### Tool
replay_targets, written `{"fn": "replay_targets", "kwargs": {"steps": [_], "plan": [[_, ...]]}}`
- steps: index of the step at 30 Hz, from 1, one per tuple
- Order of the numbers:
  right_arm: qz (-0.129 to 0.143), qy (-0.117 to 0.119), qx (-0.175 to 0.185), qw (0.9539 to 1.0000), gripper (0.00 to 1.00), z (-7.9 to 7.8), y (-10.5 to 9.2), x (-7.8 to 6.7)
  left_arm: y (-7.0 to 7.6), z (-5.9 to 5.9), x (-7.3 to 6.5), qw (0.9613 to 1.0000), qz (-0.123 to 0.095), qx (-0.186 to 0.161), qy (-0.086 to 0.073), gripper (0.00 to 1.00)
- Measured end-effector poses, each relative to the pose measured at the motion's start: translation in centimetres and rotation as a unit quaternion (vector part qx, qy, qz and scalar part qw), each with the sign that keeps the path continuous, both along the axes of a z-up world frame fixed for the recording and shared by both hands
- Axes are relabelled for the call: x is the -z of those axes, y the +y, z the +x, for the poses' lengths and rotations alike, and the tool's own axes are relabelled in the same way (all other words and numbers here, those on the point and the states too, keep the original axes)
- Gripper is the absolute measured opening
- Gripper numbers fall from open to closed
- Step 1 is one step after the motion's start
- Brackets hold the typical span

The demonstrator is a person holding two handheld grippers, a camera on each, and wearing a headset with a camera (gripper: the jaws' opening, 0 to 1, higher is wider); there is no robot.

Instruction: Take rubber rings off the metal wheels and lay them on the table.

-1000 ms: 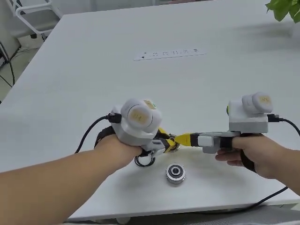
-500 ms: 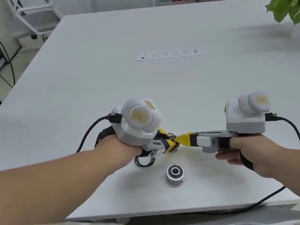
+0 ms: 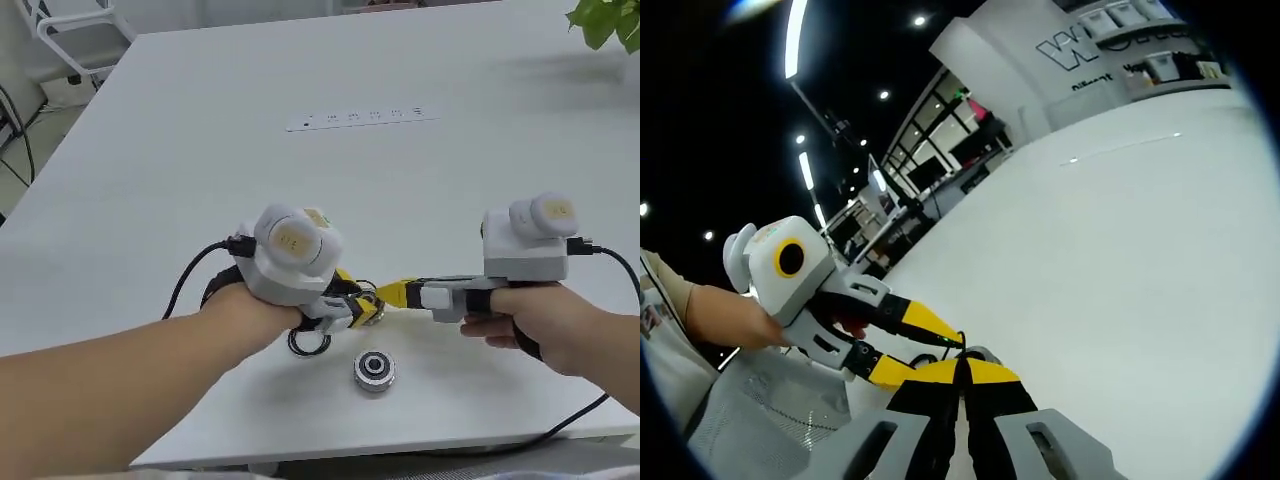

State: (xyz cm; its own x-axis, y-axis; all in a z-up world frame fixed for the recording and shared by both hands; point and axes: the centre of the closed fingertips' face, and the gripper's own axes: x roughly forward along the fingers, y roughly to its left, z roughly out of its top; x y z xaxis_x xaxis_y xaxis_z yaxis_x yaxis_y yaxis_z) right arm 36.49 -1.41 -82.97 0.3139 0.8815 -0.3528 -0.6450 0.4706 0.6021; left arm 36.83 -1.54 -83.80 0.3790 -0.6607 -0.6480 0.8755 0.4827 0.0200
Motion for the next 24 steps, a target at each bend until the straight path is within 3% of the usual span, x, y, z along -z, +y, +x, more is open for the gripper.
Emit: {"fn": "replay_targets", "kwargs": {"steps": [12,24], "plan": [[0.003,-0.004,0.001,1.0,0.0,0.2,0.1,-0.8,1.0,-1.3,-1.6,0.9999,-0.01,0.013,-0.005,0.28],[0.007,-0.009,-0.008,0.9999,0.0,-0.1,0.8,-1.8,2.1,-2.3,-4.0,0.9991,-0.04,0.011,-0.006,0.36]]}}
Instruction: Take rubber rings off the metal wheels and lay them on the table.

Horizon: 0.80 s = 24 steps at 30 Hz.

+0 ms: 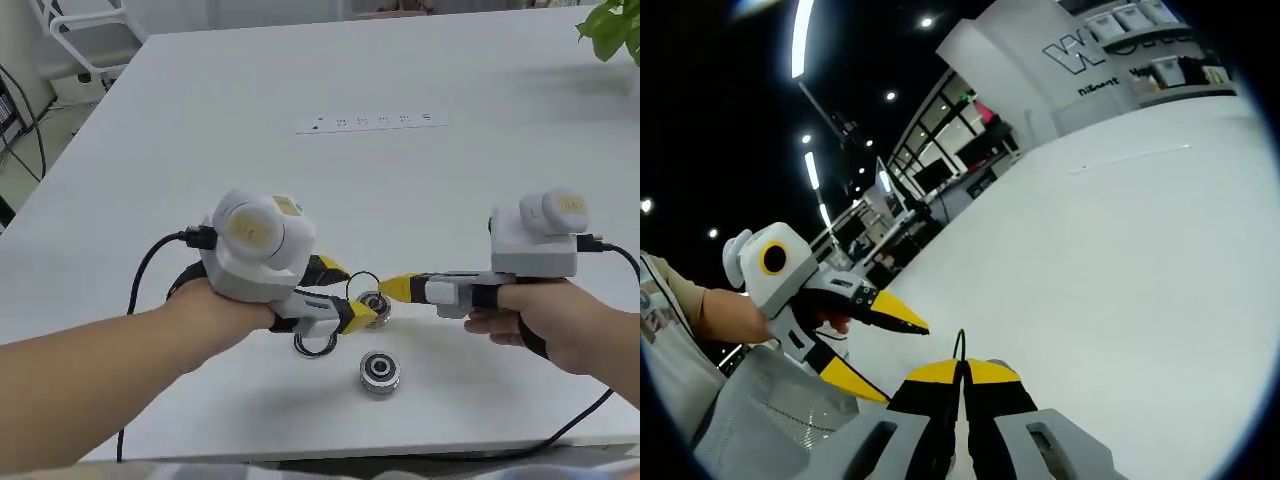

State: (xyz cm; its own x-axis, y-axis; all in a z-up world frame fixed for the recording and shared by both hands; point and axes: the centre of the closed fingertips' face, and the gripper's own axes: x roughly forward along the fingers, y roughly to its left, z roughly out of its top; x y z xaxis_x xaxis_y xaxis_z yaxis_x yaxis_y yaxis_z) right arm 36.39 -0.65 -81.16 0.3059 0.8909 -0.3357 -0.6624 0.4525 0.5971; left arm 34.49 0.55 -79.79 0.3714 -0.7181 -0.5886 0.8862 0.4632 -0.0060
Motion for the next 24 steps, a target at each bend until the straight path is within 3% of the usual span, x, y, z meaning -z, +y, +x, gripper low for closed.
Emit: {"fn": "replay_targets", "kwargs": {"steps": [10,17,24], "plan": [[0.006,-0.003,-0.013,0.9999,0.0,-0.4,1.0,-1.0,1.9,-1.0,-2.0,0.9998,-0.019,-0.007,-0.004,0.41],[0.009,-0.003,-0.023,0.9997,0.0,-0.8,1.9,-1.4,3.4,-1.6,-2.2,0.9997,-0.017,-0.012,-0.008,0.46],[0.007,0.0,-0.035,0.9994,0.0,-1.4,2.7,-1.3,4.5,-2.4,-2.7,0.9992,-0.029,-0.027,-0.005,0.5]]}}
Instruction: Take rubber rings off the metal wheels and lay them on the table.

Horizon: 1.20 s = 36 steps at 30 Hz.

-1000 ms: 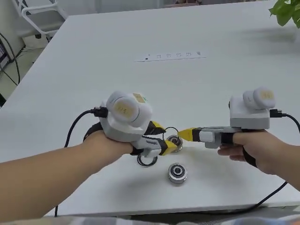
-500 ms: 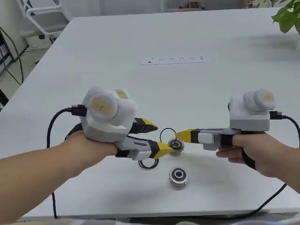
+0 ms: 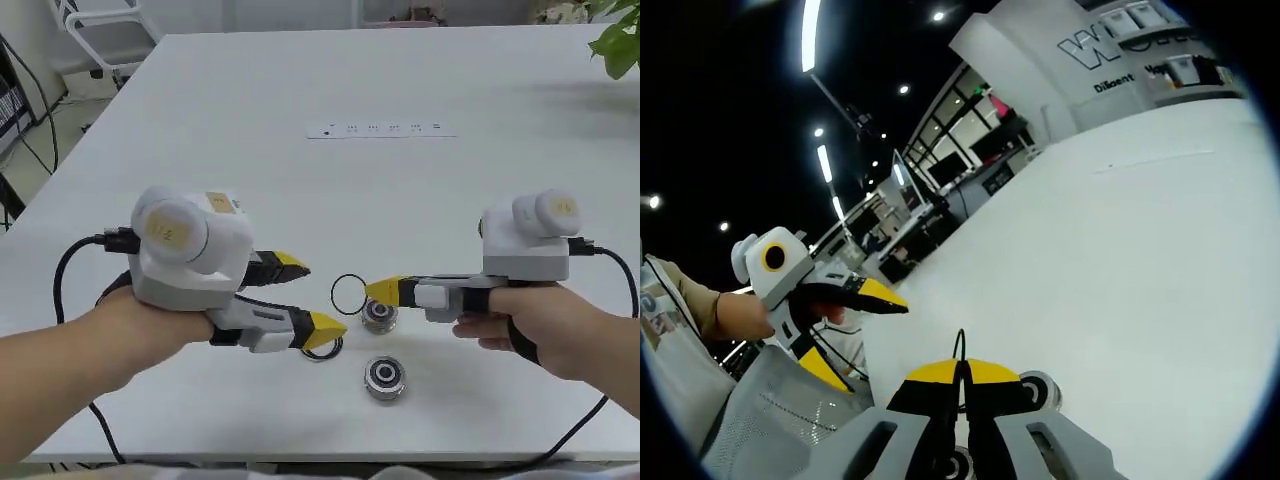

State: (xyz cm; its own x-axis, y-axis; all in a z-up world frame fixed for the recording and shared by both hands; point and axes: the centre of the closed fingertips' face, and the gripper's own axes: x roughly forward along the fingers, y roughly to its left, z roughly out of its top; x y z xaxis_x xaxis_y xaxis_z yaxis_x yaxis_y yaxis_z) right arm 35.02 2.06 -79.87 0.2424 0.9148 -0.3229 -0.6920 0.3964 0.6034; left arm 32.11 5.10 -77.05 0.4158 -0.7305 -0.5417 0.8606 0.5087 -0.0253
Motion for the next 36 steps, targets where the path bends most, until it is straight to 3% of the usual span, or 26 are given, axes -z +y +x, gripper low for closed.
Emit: {"fn": "replay_targets", "kwargs": {"steps": [15,36], "plan": [[-0.006,0.008,-0.027,0.9996,0.0,-1.0,2.0,0.8,2.7,-0.9,-0.3,0.9995,-0.008,-0.032,0.001,0.6],[-0.036,0.019,-0.052,0.9978,0.0,-1.9,3.2,3.1,4.6,-2.3,-0.3,0.9981,-0.013,-0.059,0.01,0.68]]}}
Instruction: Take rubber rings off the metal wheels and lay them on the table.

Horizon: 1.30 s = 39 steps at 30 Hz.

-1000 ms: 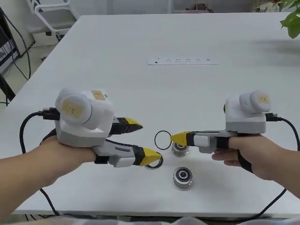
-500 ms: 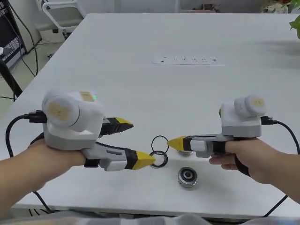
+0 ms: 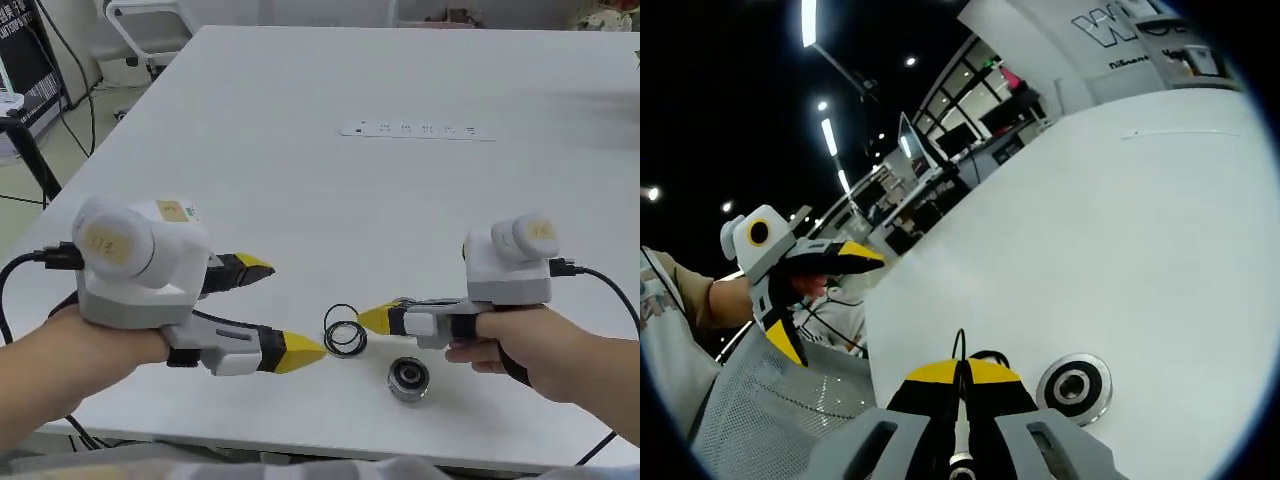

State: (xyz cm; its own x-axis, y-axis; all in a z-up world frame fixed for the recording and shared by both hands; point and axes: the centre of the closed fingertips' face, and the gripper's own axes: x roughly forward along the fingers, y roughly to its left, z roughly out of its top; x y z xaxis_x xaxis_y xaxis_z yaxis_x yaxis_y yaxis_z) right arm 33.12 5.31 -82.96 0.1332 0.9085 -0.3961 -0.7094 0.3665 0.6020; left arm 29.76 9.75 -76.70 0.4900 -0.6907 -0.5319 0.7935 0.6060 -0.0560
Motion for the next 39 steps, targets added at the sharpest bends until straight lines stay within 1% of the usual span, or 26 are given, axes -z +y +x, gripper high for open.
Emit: {"fn": "replay_targets", "kwargs": {"steps": [7,12,20,24,30,32,39], "plan": [[-0.012,0.002,0.0,0.9999,0.0,0.0,-0.2,0.7,0.5,-0.4,0.0,1.0,-0.004,-0.009,0.003,0.69],[-0.022,-0.001,0.001,0.9997,0.0,0.2,-0.3,1.2,0.8,-0.5,0.1,0.9999,-0.004,-0.012,0.005,0.69],[-0.045,-0.008,-0.003,0.9989,0.0,0.1,-0.7,1.9,0.9,-0.7,0.2,0.9999,-0.002,-0.014,0.007,0.69],[-0.054,-0.015,-0.011,0.9984,0.02,-0.3,-0.6,2.0,0.8,-0.8,0.3,0.9999,-0.002,-0.013,0.009,0.69],[-0.058,-0.02,-0.015,0.998,0.07,-0.6,-0.5,1.8,0.6,-0.8,0.3,0.9999,-0.001,-0.011,0.01,0.69],[-0.061,-0.025,-0.018,0.9976,0.09,-0.8,-0.4,1.7,0.6,-0.8,0.3,0.9999,-0.001,-0.01,0.011,0.69],[-0.061,-0.033,-0.024,0.9973,0.14,-0.7,-0.7,1.3,0.5,-0.8,0.3,0.9999,0.001,-0.008,0.012,0.68]]}}
